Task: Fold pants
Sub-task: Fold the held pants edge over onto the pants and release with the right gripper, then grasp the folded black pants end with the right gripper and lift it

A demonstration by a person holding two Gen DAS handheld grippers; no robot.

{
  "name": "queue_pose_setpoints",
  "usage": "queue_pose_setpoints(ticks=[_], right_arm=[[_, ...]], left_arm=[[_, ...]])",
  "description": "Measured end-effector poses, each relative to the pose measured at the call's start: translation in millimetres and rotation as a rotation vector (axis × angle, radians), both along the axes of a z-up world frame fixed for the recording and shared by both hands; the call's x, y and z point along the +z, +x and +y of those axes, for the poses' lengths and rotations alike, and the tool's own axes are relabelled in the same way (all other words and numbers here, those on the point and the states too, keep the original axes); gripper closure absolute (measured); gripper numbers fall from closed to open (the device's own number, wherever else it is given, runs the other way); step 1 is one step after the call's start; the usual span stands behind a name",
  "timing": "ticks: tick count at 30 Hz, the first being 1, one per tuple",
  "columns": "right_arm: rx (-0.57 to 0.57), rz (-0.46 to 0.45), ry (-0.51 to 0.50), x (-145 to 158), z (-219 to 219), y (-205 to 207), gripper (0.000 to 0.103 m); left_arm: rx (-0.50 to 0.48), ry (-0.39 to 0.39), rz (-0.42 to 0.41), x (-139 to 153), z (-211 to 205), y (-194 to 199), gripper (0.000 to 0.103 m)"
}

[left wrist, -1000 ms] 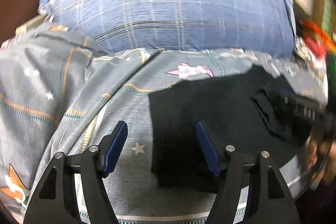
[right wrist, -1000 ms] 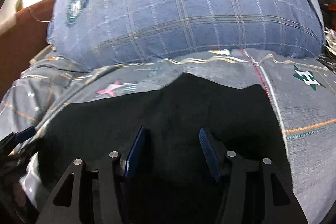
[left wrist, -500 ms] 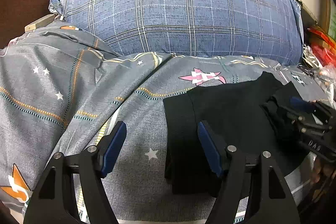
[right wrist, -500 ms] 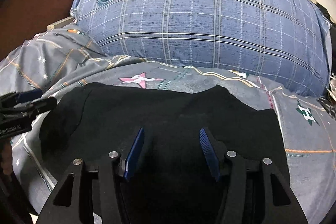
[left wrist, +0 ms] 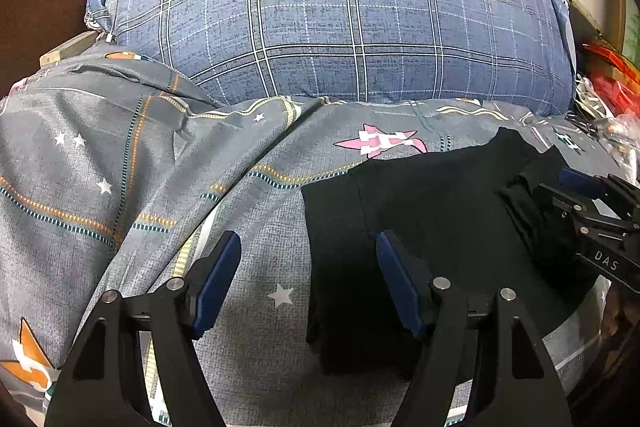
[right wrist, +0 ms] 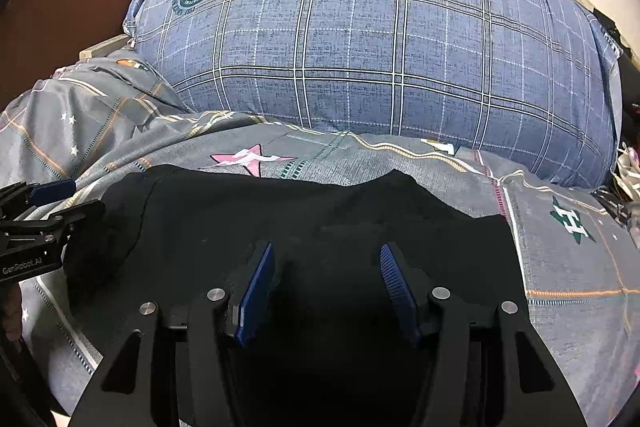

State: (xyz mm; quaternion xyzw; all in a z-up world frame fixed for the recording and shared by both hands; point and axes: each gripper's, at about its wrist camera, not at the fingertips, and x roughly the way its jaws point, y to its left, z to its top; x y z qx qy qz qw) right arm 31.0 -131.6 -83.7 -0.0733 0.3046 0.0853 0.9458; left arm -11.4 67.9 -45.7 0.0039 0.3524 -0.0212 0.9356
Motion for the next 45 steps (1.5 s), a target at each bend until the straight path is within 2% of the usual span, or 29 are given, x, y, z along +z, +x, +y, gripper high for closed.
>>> queue_pose_setpoints(ticks=[6, 10, 12, 14, 16, 20, 24, 27, 30, 35, 36, 37, 38, 41, 45], right_arm=[[0.014, 0.002, 0.036, 1, -5, 0, 0.046], [0.067, 0.015, 0.143, 10, -6, 3, 0.046], [0.100, 0.022, 0.159, 15, 4, 6, 0.041], [0.156, 0.037, 0.164, 17, 21, 12, 0.040], [0.239, 0.087, 0.161, 18, 50, 22, 0.039], [0.327, 0.201, 0.124, 22, 107, 49, 0.035], [0.339, 0.339, 0.060, 19, 151, 76, 0.032], [0.308, 0.442, -0.012, 7, 177, 96, 0.031], [0.256, 0.509, -0.098, -6, 198, 109, 0.029], [0.230, 0.552, -0.207, -34, 206, 115, 0.029], [0.238, 0.539, -0.195, -35, 203, 114, 0.030], [0.243, 0.525, -0.188, -33, 200, 113, 0.038], [0.246, 0.515, -0.183, -31, 197, 111, 0.053], [0.246, 0.499, -0.093, -20, 180, 110, 0.063], [0.261, 0.448, 0.058, 0, 153, 102, 0.071]], left_arm=[[0.007, -0.008, -0.013, 7, 7, -17, 0.033], [0.026, -0.015, -0.012, 4, 19, -44, 0.033], [0.042, -0.021, -0.001, -1, 23, -54, 0.032], [0.030, -0.063, 0.030, -6, 27, -57, 0.031], [0.023, -0.091, 0.048, -9, 29, -57, 0.031], [0.009, -0.165, 0.055, -8, 33, -53, 0.031], [0.019, -0.240, 0.101, -15, 38, -43, 0.031], [0.008, -0.301, 0.141, -20, 40, -38, 0.031], [0.001, -0.333, 0.155, -21, 42, -39, 0.031], [0.017, -0.395, 0.176, -23, 52, -41, 0.031], [0.026, -0.408, 0.183, -24, 55, -41, 0.031], [0.029, -0.414, 0.185, -25, 56, -41, 0.031], [0.033, -0.416, 0.188, -25, 57, -41, 0.031], [0.026, -0.413, 0.182, -24, 53, -42, 0.031], [-0.042, -0.399, 0.131, -16, 38, -44, 0.031]])
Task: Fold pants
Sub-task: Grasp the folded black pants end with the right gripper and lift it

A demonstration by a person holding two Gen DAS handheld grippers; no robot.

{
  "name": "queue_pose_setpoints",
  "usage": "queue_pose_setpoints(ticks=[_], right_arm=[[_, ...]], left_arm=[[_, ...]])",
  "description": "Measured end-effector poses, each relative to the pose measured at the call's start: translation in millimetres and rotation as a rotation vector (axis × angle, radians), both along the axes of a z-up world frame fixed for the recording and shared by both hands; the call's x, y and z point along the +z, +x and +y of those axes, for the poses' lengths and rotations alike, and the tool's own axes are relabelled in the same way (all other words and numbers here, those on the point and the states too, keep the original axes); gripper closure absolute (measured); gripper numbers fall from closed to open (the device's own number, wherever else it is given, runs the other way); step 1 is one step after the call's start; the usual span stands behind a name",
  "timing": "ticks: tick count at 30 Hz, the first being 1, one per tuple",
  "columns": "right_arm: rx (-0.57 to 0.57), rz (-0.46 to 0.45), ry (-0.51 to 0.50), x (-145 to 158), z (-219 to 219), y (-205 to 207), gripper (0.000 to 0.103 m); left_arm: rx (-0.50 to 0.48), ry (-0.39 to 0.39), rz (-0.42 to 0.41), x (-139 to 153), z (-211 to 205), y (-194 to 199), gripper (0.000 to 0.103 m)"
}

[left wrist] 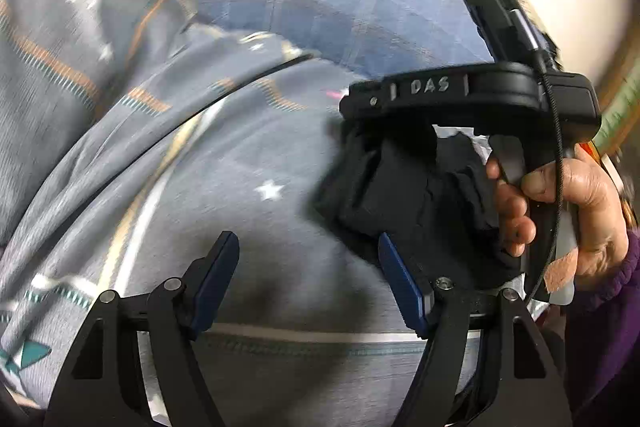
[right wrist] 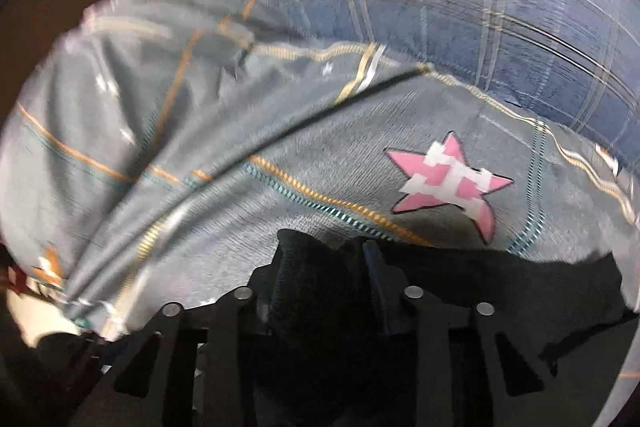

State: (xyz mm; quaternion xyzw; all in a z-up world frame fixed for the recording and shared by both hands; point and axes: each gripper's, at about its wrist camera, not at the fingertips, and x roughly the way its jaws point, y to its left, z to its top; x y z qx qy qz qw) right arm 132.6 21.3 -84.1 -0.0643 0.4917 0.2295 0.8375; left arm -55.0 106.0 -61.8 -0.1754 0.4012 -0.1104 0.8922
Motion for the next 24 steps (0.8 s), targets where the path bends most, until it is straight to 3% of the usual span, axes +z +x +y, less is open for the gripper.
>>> queue_pose_setpoints(ticks=[2, 3, 9, 17, 20, 24], right_arm=[[-0.021, -0.028, 0.083, 12, -16, -8, 0.088], [-0.029, -0.043, 0.142, 18, -30, -12, 0.092], [-0.110, -0.101, 0.401, 32, -104, -39, 0.092], [-0.227, -0.154, 0.703, 16, -206, -69, 0.092], [-0.259, -0.132, 0.813, 10, -235, -66, 0.092], [-0.297, -0.169, 0.851, 11, -270, -66, 0.093]], left_arm=[[-0.037, 0.004, -0.036, 4, -9, 0, 0.031], [-0.057, -0.006, -0.047, 5, -13, 0, 0.031], [-0.166, -0.025, -0.113, 10, -43, 7, 0.031], [-0.341, -0.008, -0.257, 21, -102, 14, 0.031], [-0.381, 0.007, -0.262, 25, -125, 20, 0.031], [-0.448, -0.052, -0.225, 28, -154, 27, 0.032]])
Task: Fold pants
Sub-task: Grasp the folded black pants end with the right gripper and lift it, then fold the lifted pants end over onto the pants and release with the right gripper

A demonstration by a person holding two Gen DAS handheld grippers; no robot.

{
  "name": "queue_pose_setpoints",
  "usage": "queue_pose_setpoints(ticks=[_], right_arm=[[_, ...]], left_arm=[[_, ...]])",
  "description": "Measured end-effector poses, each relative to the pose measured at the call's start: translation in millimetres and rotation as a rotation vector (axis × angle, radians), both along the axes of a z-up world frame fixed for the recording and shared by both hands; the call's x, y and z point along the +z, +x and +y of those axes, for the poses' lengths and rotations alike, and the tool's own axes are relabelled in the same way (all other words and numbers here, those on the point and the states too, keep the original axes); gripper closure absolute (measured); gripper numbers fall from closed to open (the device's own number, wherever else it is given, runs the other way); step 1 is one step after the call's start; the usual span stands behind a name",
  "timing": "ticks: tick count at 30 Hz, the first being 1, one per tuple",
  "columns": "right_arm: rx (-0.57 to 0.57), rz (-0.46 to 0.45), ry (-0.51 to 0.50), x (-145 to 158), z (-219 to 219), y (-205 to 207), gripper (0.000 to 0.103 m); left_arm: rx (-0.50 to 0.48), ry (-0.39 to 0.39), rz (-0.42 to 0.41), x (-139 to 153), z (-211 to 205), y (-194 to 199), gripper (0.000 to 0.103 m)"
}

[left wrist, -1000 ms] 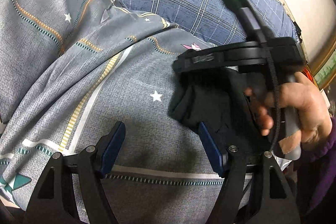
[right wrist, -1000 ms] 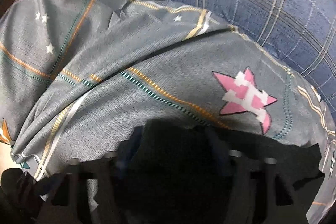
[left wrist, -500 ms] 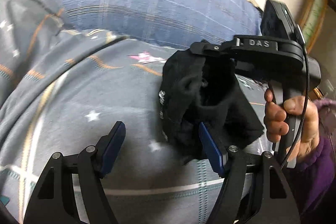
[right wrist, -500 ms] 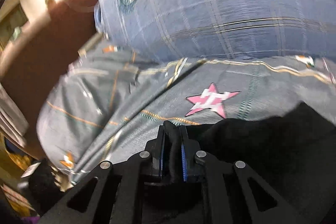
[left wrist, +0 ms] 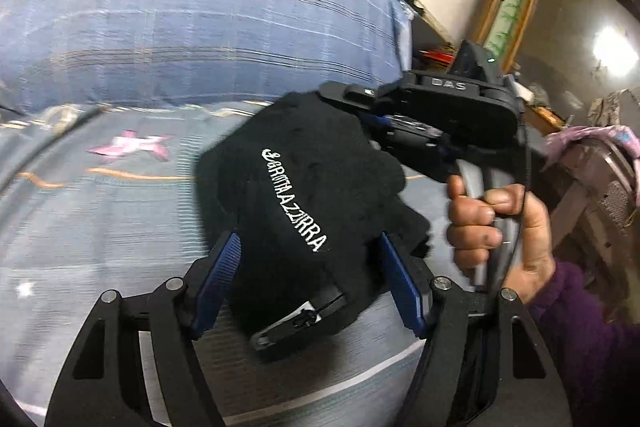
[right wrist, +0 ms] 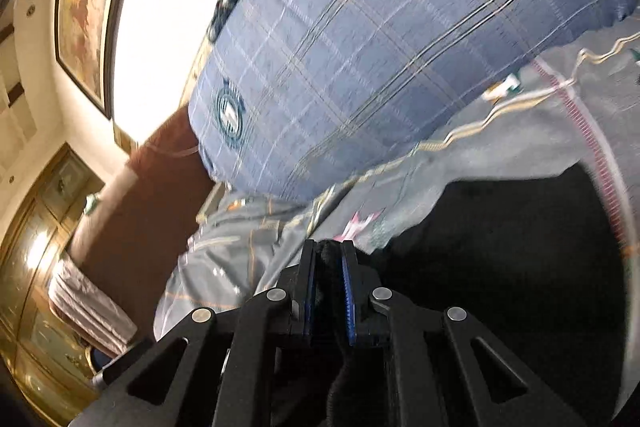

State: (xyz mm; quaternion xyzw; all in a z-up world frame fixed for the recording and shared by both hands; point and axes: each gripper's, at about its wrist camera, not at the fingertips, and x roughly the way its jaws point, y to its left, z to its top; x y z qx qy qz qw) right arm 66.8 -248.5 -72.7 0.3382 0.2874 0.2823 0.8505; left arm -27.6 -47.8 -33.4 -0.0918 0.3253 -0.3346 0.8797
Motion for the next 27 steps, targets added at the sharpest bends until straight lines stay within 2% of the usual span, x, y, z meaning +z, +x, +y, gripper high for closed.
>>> queue_pose_setpoints(ticks=[6, 10, 13, 14, 17, 19, 23, 25, 27], right_arm=[[-0.120, -0.005, 0.070, 1, -62, 1, 0.093], [-0.227, 0.003, 0.063, -3, -101, -3, 0.093], [-0.284, 0.078, 0.015, -17, -119, 4, 0.092], [-0.286, 0.141, -0.011, -27, -121, 10, 0.089], [-0.284, 0.213, -0.025, -40, -124, 16, 0.082], [-0.309, 0.196, -0.062, -33, -127, 11, 0.075], [-0.334, 0.049, -0.038, -11, -135, -13, 0.071], [-0.298, 0.005, -0.034, -4, -127, -19, 0.071], [-0.231, -0.017, -0.066, 2, -112, -21, 0.072]], left_arm=[[-0.144, 0.010, -0.003, 21, -66, 0, 0.032], [-0.213, 0.048, 0.021, 19, -104, 7, 0.032], [-0.208, 0.128, 0.042, 7, -123, 16, 0.032], [-0.206, 0.149, 0.046, 6, -126, 15, 0.032], [-0.221, 0.163, 0.031, 16, -118, 4, 0.032], [-0.227, 0.137, 0.023, 30, -107, -4, 0.032], [-0.171, 0.139, -0.061, 53, -77, -12, 0.030], [-0.114, 0.174, -0.082, 56, -69, -3, 0.030], [-0.030, 0.235, -0.069, 49, -67, 15, 0.030]])
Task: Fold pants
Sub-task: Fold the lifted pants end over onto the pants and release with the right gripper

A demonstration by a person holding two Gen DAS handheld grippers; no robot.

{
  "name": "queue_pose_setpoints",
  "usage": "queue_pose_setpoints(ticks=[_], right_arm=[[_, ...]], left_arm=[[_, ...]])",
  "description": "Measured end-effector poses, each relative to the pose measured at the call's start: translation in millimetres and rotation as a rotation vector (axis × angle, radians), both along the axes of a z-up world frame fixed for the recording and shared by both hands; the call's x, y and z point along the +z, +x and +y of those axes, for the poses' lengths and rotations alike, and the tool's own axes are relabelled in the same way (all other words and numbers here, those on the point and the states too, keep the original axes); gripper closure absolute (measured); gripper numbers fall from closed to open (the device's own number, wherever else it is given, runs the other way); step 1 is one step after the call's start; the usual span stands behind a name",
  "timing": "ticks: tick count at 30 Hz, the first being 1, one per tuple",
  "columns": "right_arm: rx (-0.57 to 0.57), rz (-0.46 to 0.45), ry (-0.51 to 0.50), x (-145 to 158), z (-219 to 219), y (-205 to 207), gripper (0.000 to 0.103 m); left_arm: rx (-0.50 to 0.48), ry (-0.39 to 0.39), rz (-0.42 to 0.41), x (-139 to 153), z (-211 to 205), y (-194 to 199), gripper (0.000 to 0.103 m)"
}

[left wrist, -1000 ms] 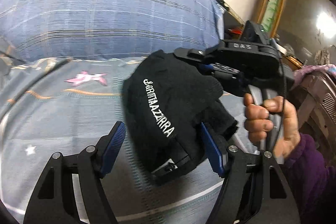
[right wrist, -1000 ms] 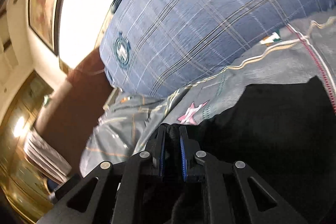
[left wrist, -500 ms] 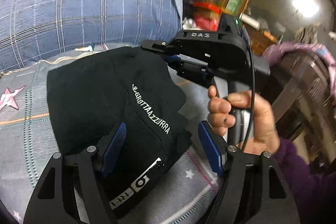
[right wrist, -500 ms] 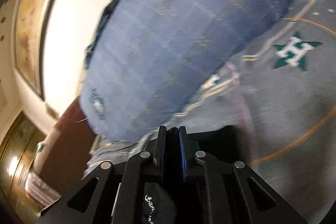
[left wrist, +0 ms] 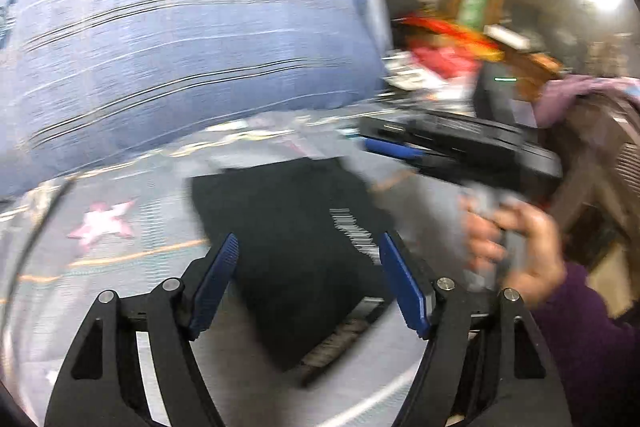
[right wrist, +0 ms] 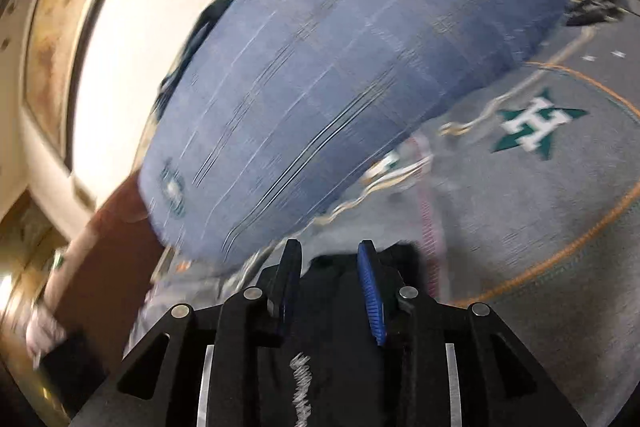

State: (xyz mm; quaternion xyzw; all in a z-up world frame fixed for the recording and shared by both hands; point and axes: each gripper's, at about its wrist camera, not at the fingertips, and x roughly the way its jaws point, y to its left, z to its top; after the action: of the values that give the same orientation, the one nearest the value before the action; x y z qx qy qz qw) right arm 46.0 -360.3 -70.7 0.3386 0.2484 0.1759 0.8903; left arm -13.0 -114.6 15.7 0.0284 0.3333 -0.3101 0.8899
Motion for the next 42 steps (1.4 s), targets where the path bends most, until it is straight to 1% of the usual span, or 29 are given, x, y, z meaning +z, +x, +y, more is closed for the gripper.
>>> queue_pose_setpoints(ticks=[3, 4, 5, 6, 8, 10, 11, 13, 14, 16, 17, 18, 21, 22, 24, 25, 27, 28, 29, 30, 34, 36, 37, 38, 39, 40, 42], right_arm=[[0.060, 0.003, -0.113, 3, 32, 2, 0.072], [0.070, 0.012, -0.134, 2, 40, 5, 0.072], [0.079, 0.025, -0.136, 0, 47, 9, 0.072], [0.083, 0.035, -0.136, -4, 47, 10, 0.072], [0.075, 0.061, -0.162, -9, 55, 19, 0.072], [0.070, 0.084, -0.175, -17, 57, 25, 0.072], [0.070, 0.102, -0.171, -22, 57, 29, 0.074], [0.082, 0.176, -0.153, -39, 59, 41, 0.074], [0.088, 0.211, -0.118, -50, 57, 47, 0.074], [0.086, 0.223, -0.061, -58, 50, 52, 0.075], [0.093, 0.233, -0.051, -59, 48, 53, 0.075], [0.097, 0.236, -0.054, -59, 49, 54, 0.076], [0.093, 0.230, -0.078, -59, 51, 55, 0.075], [0.092, 0.228, -0.082, -58, 52, 54, 0.075], [0.091, 0.224, -0.076, -57, 51, 53, 0.073], [0.091, 0.220, -0.078, -54, 51, 51, 0.073], [0.095, 0.194, -0.124, -43, 54, 44, 0.073], [0.095, 0.175, -0.149, -38, 55, 39, 0.072], [0.098, 0.149, -0.171, -32, 56, 31, 0.070], [0.103, 0.140, -0.182, -29, 56, 25, 0.070], [0.145, 0.135, -0.219, -25, 62, -1, 0.070], [0.154, 0.138, -0.283, -27, 72, -8, 0.070], [0.154, 0.147, -0.310, -29, 76, -9, 0.072], [0.152, 0.165, -0.326, -35, 79, -8, 0.072], [0.153, 0.178, -0.320, -41, 80, -7, 0.072], [0.150, 0.179, -0.305, -44, 79, -6, 0.072], [0.151, 0.183, -0.268, -47, 75, -5, 0.072]], left_arm=[[0.066, 0.052, 0.039, -14, -2, 19, 0.030], [0.093, 0.092, 0.048, -21, -7, 24, 0.030], [0.117, 0.131, 0.058, -28, -12, 29, 0.030], [0.133, 0.150, 0.073, -34, -17, 36, 0.030], [0.140, 0.152, 0.092, -42, -18, 41, 0.030], [0.149, 0.182, 0.115, -50, -23, 47, 0.029], [0.149, 0.184, 0.135, -53, -24, 49, 0.029], [0.164, 0.187, 0.185, -63, -26, 60, 0.027], [0.171, 0.181, 0.217, -69, -24, 65, 0.025], [0.200, 0.165, 0.261, -77, -20, 74, 0.012], [0.206, 0.163, 0.266, -77, -19, 74, 0.012], [0.203, 0.168, 0.261, -76, -19, 70, 0.011], [0.207, 0.226, 0.201, -73, -27, 63, 0.008], [0.218, 0.224, 0.206, -71, -26, 61, 0.009], [0.243, 0.194, 0.226, -66, -22, 58, 0.009], [0.253, 0.184, 0.224, -61, -18, 54, 0.009], [0.266, 0.192, 0.181, -50, -13, 43, 0.009], [0.273, 0.198, 0.145, -44, -9, 34, 0.009], [0.275, 0.198, 0.128, -41, -7, 28, 0.009], [0.271, 0.198, 0.118, -38, -4, 21, 0.009], [0.277, 0.199, 0.118, -42, 5, 8, 0.009], [0.275, 0.231, 0.130, -49, 3, 10, 0.009], [0.278, 0.248, 0.140, -55, 3, 12, 0.009], [0.280, 0.248, 0.149, -60, 3, 13, 0.009], [0.285, 0.238, 0.155, -64, 4, 16, 0.007], [0.295, 0.236, 0.157, -65, 4, 18, 0.003], [0.307, 0.243, 0.155, -67, 4, 18, 0.001]])
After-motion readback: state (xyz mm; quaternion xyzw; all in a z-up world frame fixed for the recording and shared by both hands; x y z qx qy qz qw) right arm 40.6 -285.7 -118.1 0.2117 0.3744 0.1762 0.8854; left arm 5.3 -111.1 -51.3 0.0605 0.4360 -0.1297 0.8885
